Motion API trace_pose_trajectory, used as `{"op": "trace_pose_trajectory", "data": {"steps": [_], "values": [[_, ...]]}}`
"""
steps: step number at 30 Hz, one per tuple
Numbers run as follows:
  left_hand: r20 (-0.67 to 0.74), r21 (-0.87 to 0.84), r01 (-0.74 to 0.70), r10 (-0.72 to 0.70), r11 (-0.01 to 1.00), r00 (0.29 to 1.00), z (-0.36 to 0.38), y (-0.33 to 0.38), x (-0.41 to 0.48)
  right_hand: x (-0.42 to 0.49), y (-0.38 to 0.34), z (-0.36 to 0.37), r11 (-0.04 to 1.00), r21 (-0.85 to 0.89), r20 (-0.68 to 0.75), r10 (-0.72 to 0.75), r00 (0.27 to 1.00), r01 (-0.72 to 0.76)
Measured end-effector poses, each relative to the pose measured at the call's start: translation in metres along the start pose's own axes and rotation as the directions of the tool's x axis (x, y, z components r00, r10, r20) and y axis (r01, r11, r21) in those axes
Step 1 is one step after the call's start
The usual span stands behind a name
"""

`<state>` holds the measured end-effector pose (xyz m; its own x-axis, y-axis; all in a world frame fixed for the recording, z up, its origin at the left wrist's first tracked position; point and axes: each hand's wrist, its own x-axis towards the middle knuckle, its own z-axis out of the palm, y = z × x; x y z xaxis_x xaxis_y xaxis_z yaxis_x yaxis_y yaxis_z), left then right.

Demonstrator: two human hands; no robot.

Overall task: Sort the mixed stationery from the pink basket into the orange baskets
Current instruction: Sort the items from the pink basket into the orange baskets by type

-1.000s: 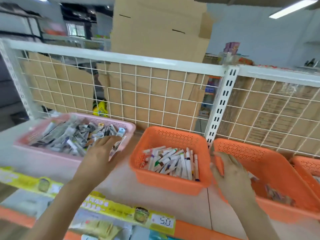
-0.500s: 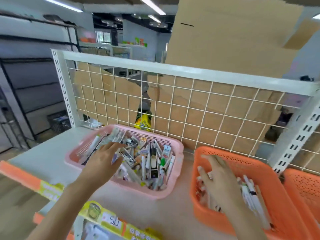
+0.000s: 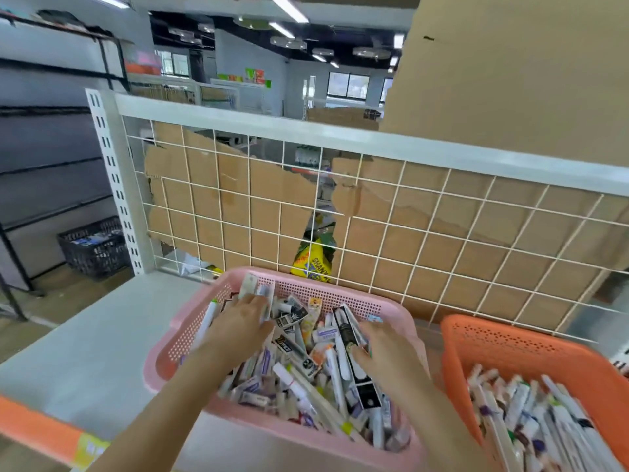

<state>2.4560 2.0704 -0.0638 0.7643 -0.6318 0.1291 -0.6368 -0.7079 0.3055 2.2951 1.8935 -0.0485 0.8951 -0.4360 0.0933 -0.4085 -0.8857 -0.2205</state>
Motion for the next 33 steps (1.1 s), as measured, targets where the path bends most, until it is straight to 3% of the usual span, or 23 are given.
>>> {"op": "trace_pose_trajectory", "data": {"steps": [8,14,17,23,27,30,33], "values": [[0.055,0.240,0.068,-0.084,0.968,0.995,0.005,0.008,0.040,0.031,-0.016,0.012,0.994,-0.043,0.076,0.107,0.991,-0.104],[-0.032,0.234,0.163,-0.160,0.958,0.987,0.012,0.012,0.055,0.038,-0.014,0.013,0.976,0.058,0.089,0.206,0.975,-0.211],[-0.119,0.152,0.123,-0.105,0.981,0.987,0.010,0.011,0.055,0.036,-0.011,0.011,0.972,0.092,0.106,0.205,0.973,-0.215],[-0.215,-0.252,-0.072,0.017,0.965,0.977,-0.006,0.017,0.052,0.033,-0.012,0.010,0.963,0.191,0.022,0.190,0.982,-0.191],[-0.059,-0.282,-0.121,0.109,0.952,0.992,-0.011,0.023,0.047,0.033,-0.018,0.008,0.924,0.349,-0.039,0.180,0.983,-0.155],[0.162,-0.144,-0.078,0.101,0.987,0.982,-0.003,0.020,0.047,0.029,-0.032,0.011,0.915,0.393,0.037,0.087,0.995,-0.095],[0.224,-0.061,-0.067,0.079,0.996,0.971,0.007,0.012,0.048,0.024,-0.045,0.022,0.901,0.421,0.185,0.027,0.982,-0.104]]}}
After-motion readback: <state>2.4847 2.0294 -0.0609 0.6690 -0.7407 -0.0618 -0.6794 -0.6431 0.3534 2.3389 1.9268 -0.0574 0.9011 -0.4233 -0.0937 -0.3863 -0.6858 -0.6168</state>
